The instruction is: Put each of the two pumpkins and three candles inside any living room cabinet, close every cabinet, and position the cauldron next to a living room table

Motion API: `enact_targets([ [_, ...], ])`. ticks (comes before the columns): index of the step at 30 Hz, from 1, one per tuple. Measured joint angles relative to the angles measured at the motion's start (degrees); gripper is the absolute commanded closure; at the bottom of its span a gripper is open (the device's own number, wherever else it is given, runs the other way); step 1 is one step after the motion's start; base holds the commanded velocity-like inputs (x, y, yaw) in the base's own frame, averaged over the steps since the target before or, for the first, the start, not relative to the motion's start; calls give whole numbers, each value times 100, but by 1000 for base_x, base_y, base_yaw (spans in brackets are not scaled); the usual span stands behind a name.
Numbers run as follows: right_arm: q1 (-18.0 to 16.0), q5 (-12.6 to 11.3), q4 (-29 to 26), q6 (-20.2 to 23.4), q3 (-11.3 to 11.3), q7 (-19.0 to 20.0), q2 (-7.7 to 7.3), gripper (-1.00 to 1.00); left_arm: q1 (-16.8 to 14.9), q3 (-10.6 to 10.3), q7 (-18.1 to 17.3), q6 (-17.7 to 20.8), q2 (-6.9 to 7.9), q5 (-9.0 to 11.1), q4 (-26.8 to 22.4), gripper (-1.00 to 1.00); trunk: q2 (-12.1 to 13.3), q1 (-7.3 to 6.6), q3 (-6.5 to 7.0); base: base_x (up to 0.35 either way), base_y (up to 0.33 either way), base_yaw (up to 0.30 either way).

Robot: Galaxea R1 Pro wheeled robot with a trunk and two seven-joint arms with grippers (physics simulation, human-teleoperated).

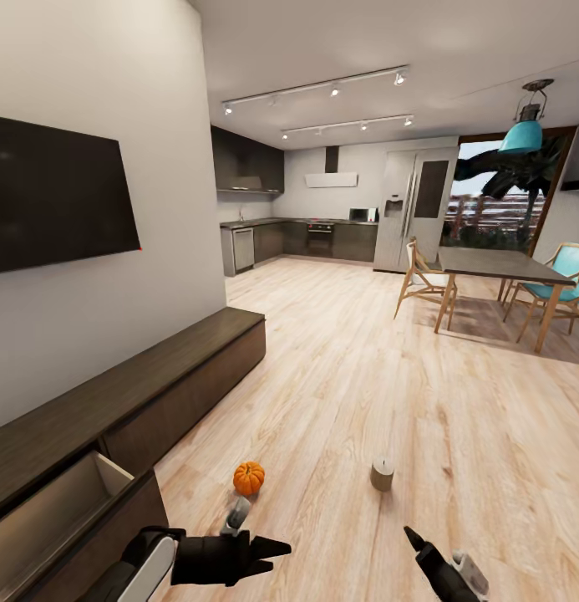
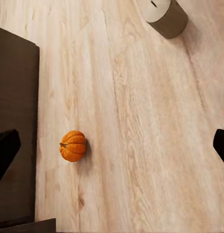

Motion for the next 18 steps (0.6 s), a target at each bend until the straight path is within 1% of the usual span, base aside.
enact_targets([
  [2,0,56,-403,18,305,-597,3,-100,0,3,403,-44,-87,8,-14,-100,0,0,0,0,0,0],
  [3,0,74,-554,19,434,-828,4,-100,0,1,644,-107,-157,9,-11,-100,0,0,0,0,0,0],
  [4,0,83,-620,13,496,-943,5,-100,0,1,823,-166,-204,2,-8,-100,0,0,0,0,0,0],
  [5,0,95,-709,9,584,-1119,7,-100,0,-1,1157,-274,-288,-15,-7,-100,0,0,0,0,0,0],
  [6,0,99,-788,8,664,-1334,8,-100,0,1,1725,-427,-416,-59,-7,-100,0,0,0,0,0,0],
  [7,0,100,-806,8,683,-1404,8,-100,0,2,1945,-480,-464,-77,-3,-100,0,0,0,0,0,0],
  [10,0,105,-856,23,739,-1692,9,-100,-1,2,3143,-852,-752,-128,22,-100,0,0,0,0,0,0],
  [12,0,108,-871,28,807,-1771,9,-100,-1,-20,3773,-1194,-880,-139,37,-100,0,0,0,0,0,0],
  [15,0,107,-879,26,992,-1870,1,-100,3,-169,4409,-1658,-953,-211,55,-100,0,0,0,0,0,0],
  [18,0,107,-947,30,1100,-1979,4,-100,4,-338,4990,-2072,-981,-216,61,-100,0,0,0,0,0,0],
])
